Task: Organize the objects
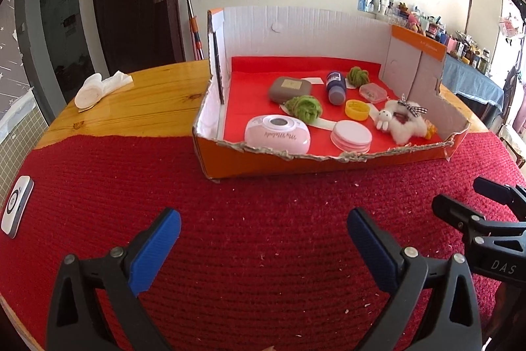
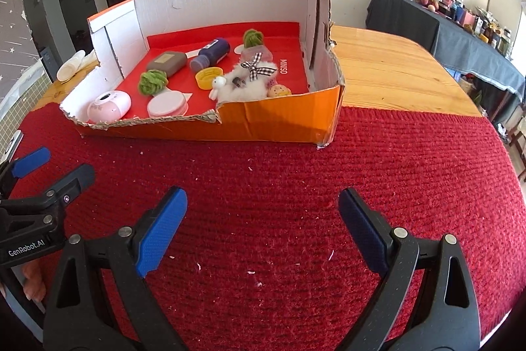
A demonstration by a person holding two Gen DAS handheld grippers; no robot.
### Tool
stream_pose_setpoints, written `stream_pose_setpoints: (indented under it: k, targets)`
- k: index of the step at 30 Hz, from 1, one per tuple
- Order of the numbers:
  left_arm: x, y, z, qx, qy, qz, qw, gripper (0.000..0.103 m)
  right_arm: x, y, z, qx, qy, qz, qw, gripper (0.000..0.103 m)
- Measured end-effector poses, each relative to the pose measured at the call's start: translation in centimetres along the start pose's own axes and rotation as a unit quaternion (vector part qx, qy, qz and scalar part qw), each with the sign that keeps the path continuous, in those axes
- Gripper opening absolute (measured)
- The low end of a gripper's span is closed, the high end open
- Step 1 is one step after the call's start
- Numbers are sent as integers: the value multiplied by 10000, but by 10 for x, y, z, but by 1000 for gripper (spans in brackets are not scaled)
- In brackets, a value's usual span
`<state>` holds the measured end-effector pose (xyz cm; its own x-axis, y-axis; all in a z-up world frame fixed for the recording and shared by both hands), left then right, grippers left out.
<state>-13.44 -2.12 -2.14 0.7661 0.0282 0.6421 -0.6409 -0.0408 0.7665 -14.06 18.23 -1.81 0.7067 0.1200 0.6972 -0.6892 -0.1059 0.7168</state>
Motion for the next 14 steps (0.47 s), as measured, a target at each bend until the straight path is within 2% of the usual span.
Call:
stream_pose_setpoints:
  k: [3, 6, 14]
  targets:
    - [-7, -7, 0, -28, 31, 269, 9996, 103, -9, -6, -5, -59, -143, 270, 9995, 95]
    - [-16, -13, 0, 29, -18, 570, 9984, 103, -9, -5, -4, 2, -213, 276, 9994, 96]
    - [-16, -14, 2, 67, -2, 569, 9984, 103, -11, -6, -3, 34, -274, 329, 9991, 100]
Point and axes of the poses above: each gripper's, at about its wrist camera, not at the fingertips, and x roughly against the way its jaws point, z to its left, y to its top, the point moved 9 cm from there along -x, roughly the way its jaws point, and after that the axes turned 5 degrees about -z, right-handed, at the moved point
